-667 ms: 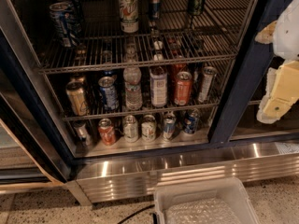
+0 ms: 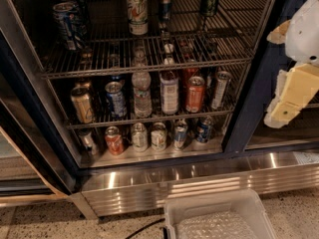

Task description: Pick green can from top shelf of fridge

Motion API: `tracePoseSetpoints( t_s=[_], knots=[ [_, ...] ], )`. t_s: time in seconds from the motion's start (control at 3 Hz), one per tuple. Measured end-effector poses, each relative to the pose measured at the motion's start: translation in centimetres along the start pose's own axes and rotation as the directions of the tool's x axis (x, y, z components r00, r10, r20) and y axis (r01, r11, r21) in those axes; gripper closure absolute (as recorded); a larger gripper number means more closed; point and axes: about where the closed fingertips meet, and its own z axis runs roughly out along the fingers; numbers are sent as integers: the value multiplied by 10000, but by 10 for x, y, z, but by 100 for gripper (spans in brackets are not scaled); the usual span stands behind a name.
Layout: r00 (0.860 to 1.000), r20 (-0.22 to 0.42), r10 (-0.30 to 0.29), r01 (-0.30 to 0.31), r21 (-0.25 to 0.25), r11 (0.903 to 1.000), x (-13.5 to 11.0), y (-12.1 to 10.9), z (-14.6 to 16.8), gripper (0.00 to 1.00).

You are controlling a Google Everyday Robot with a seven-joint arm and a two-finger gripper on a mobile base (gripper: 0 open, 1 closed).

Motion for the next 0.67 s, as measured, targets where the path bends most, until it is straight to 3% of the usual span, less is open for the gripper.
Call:
tracePoseSetpoints(
  t_s=[0.33,0.67],
  knots=[
    [9969,791,-14,-18,401,9992,-23,-11,16,0],
    [9822,1868,190,-365,908,9952,-40,-34,32,0]
  ],
)
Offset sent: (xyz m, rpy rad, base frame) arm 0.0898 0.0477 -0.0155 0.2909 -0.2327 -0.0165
